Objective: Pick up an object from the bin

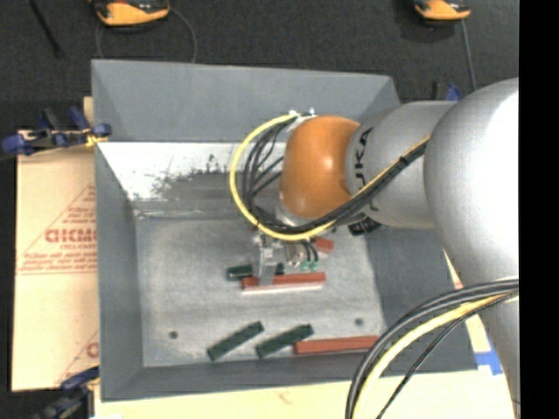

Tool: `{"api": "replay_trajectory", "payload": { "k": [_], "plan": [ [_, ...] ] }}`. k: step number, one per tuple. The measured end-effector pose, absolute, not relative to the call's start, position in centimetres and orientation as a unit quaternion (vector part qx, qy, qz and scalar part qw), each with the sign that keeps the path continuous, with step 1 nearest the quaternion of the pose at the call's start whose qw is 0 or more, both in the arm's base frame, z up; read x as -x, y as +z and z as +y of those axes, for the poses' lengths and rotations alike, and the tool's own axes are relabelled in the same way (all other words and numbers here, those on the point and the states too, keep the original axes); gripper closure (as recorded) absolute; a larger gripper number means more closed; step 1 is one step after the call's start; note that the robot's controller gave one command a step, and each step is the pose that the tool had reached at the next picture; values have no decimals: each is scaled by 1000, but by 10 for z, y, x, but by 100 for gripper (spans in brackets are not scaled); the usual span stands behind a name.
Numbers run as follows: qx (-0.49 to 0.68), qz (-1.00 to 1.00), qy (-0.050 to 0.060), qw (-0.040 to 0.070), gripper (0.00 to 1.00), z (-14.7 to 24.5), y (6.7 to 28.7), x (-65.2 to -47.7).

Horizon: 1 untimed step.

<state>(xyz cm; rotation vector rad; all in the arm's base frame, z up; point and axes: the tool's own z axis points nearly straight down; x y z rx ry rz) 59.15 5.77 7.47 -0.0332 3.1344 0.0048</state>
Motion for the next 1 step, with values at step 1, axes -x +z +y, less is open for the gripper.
{"api": "replay_trajectory", "payload": {
  "k": [1],
  "plan": [
    [10,1000,1,3,0,57,72,-591]
  ]
}}
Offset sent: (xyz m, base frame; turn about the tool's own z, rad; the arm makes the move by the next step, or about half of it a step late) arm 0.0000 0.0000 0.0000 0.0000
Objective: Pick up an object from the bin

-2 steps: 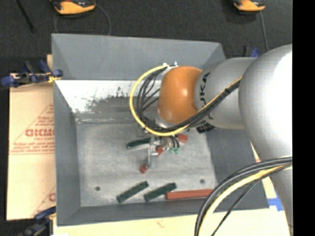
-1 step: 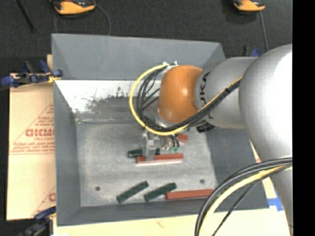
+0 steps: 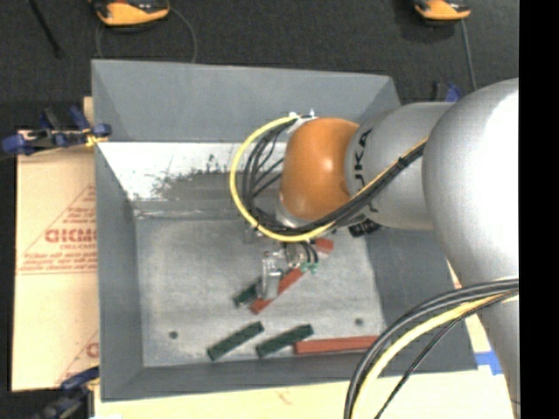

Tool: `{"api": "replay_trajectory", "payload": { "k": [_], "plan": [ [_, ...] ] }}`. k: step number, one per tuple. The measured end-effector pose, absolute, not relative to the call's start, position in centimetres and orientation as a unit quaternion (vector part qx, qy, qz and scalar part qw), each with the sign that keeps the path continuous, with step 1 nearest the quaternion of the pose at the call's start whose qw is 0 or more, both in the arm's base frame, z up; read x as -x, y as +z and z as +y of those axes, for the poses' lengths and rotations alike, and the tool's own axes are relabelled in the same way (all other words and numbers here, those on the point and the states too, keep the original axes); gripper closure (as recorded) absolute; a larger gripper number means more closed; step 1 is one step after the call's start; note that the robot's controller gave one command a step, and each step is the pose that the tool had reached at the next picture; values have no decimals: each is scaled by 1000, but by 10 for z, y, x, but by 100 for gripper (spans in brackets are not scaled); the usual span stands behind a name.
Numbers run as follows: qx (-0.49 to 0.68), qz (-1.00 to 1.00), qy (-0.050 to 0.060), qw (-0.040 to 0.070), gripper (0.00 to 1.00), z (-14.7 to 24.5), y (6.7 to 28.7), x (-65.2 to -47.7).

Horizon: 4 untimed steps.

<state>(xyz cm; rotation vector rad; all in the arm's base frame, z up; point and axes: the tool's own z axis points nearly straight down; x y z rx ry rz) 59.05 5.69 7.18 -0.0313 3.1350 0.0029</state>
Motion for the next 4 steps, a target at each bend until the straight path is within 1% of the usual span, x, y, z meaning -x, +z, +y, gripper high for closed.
{"api": "replay_trajectory", "payload": {
  "k": [1,2,3,4],
  "plan": [
    [3,1000,0,1,0,45,71,-548],
    [3,1000,1,1,0,46,71,-549],
    [3,1000,1,0,100,46,72,-549],
    [2,1000,1,3,0,45,71,-550]
  ]
}}
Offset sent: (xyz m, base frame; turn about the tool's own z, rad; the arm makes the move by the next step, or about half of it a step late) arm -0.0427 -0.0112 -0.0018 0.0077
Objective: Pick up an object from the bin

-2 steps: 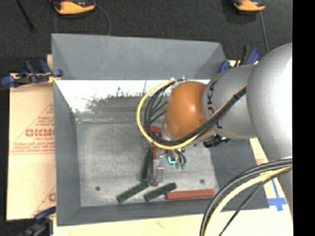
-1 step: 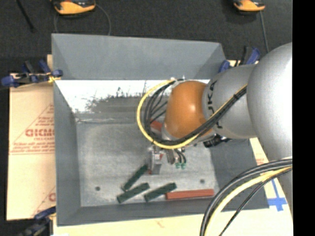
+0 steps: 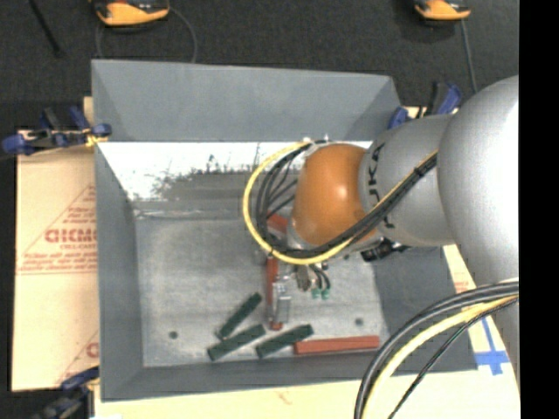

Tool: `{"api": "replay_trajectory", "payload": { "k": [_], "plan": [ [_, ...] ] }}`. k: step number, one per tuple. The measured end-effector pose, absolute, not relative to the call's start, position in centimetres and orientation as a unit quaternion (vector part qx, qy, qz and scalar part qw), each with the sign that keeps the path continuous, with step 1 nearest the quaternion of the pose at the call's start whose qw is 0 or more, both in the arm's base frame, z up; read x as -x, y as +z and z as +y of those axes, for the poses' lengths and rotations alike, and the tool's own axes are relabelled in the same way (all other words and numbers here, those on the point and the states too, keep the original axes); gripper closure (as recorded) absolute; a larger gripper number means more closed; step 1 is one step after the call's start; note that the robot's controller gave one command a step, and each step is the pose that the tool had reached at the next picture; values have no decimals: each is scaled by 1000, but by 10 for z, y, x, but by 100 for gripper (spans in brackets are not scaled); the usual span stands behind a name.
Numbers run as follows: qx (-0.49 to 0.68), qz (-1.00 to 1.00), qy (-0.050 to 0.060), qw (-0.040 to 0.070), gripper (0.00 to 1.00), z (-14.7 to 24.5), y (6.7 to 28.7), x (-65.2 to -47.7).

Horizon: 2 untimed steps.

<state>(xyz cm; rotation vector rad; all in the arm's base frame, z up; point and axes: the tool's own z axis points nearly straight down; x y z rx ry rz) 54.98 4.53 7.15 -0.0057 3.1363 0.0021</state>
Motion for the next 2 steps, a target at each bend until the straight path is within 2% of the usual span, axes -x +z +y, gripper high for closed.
{"api": "replay_trajectory", "payload": {
  "k": [1,2],
  "plan": [
    [43,999,0,1,0,66,71,-533],
    [42,999,1,3,100,66,73,-535]
  ]
}}
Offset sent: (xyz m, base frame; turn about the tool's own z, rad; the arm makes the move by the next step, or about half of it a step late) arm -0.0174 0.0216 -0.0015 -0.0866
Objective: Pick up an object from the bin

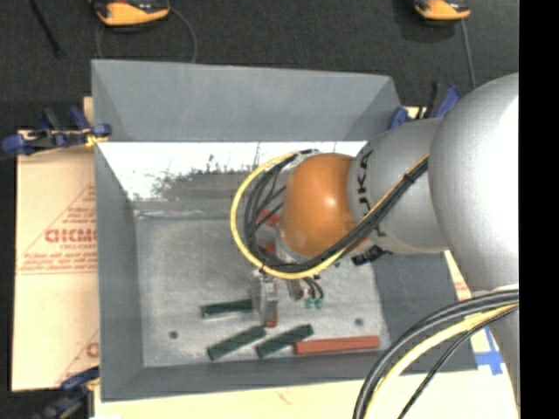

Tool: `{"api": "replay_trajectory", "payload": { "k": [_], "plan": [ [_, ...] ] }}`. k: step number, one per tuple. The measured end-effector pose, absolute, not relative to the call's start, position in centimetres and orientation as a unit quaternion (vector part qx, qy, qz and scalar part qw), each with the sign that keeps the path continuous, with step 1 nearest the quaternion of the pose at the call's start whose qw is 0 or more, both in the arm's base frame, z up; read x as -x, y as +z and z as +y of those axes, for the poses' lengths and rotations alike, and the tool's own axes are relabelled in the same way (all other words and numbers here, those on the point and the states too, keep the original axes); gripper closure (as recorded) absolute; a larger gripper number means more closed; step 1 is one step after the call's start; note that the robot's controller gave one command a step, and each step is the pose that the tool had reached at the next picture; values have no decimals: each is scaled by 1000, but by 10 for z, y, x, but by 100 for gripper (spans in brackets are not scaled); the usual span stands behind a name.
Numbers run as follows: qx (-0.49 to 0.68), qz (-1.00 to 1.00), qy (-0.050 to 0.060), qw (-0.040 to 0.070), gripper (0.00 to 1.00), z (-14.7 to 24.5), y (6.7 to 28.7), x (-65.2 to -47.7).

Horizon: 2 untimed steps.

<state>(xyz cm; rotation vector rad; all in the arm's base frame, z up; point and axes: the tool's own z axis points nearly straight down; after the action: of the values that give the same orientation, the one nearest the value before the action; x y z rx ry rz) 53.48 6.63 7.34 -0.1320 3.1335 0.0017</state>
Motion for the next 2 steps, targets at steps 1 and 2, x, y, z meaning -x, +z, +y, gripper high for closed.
{"api": "replay_trajectory", "payload": {
  "k": [1,2],
  "plan": [
    [41,999,0,1,0,66,71,-534],
    [13,1000,-1,3,0,25,104,-525]
  ]
}}
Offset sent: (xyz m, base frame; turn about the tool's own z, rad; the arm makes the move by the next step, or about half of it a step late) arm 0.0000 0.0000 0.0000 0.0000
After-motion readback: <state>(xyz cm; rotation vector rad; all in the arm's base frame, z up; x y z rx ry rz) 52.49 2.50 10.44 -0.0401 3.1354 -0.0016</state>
